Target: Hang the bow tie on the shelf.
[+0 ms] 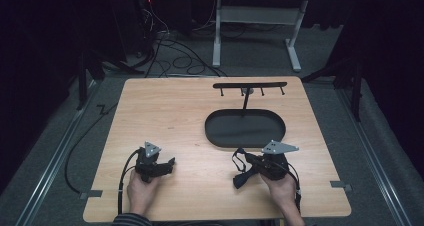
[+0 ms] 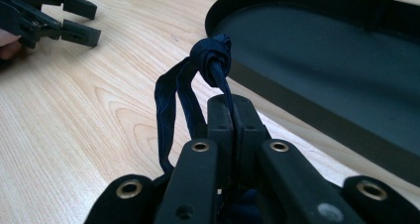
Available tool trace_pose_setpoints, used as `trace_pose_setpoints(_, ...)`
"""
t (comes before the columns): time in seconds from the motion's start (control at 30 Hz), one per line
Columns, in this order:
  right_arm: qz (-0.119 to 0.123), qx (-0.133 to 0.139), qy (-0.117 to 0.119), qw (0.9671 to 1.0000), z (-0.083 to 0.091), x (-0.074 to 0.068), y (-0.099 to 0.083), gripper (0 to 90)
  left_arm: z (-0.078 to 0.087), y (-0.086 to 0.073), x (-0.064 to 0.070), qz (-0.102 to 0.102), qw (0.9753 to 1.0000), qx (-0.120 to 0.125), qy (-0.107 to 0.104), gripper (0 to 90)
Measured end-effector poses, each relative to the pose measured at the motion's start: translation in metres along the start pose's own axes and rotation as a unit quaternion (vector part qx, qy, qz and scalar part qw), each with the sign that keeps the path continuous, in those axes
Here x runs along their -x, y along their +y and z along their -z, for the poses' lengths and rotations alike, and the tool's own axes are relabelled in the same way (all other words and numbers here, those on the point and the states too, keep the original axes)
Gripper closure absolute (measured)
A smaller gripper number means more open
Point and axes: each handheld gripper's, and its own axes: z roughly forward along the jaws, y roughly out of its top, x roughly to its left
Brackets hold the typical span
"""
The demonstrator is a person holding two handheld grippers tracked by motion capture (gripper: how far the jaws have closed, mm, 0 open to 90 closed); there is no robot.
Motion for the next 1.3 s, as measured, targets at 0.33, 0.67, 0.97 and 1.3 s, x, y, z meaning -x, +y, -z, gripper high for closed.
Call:
trace_pose_setpoints(0.33,0.002,0.007,-0.005,1.0,0.009,0.003,0.003,89.8,0.0,0.0,0.0,0.0,1.0,0.0,0.0,22.1)
trace_pose_setpoints(0.67,0.001,0.017,-0.013,0.9998,0.02,0.008,0.004,89.8,0.0,0.0,0.0,0.0,1.0,0.0,0.0,22.1)
trace_pose_setpoints(0.97,-0.001,0.031,-0.028,0.9991,0.033,0.015,0.007,89.8,0.0,0.0,0.0,0.0,1.0,0.0,0.0,22.1)
trace_pose_setpoints(1.3,-0.001,0.036,-0.041,0.9985,0.041,0.02,0.013,89.8,0.0,0.0,0.0,0.0,1.0,0.0,0.0,22.1)
